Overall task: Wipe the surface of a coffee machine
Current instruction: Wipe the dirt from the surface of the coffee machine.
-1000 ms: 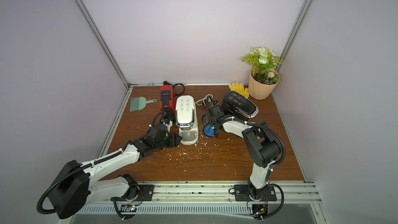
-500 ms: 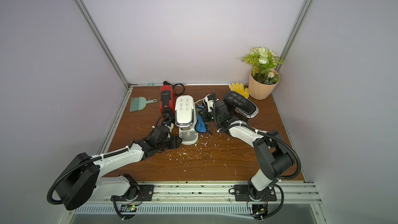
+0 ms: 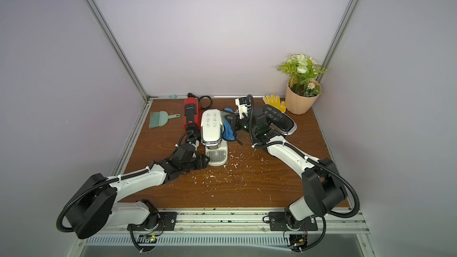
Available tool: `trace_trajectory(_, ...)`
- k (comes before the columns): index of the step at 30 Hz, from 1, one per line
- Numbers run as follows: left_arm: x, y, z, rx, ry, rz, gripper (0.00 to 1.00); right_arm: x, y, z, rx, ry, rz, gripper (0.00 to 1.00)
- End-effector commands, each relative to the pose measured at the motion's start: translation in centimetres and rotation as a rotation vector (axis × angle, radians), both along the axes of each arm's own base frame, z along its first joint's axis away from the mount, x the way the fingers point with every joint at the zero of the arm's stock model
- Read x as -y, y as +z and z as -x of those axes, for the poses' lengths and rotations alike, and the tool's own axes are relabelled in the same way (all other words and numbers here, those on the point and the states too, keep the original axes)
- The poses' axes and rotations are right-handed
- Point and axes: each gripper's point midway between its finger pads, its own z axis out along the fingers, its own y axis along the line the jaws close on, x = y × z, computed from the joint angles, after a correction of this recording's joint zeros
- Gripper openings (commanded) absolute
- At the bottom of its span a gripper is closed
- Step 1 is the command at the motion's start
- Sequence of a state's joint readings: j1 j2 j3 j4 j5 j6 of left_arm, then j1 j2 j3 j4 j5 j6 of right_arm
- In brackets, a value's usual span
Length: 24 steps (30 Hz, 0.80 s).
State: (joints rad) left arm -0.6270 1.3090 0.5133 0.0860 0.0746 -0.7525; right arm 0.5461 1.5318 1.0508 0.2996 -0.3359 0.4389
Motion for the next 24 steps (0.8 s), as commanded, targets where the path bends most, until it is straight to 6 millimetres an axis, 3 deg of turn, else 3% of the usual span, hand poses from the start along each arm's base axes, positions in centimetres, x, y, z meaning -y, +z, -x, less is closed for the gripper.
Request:
trace_trajectory(1,-0.3,0.0,-0.9,-0.01,0.047,-0.007,0.6,-1.3,-5.3,0.1,-0.069,0.041,0.035,0.02)
trace_trajectory(6,0.5,-0.3,-1.3,-0.03,0.022,-0.013,0.6,-1.8,-13.6,0.8,-0.2,0.064,0.086,0.03)
trace_trajectory(9,0.6,-0.3,-1.4,-0.029,0.026,-0.014,0.6,-1.6,-16.9,1.4,-0.248,0.066,0.119,0.03)
trace_trajectory(12,0.6,-0.6,-1.5,-0.032,0.028,-0.016,0.6,-1.3,-18.7,2.2,-0.275,0.069,0.138,0.03)
trace_trajectory(15,0.6,-0.9,-1.4,-0.037,0.028,-0.017,0.59,-1.4,-18.4,3.4,-0.28,0.084,0.13,0.03)
trace_trajectory(24,2.3,-1.7,-1.8,-0.039,-0.012,0.018,0.59,-1.8,-13.1,9.0,-0.253,0.11,0.073,0.03)
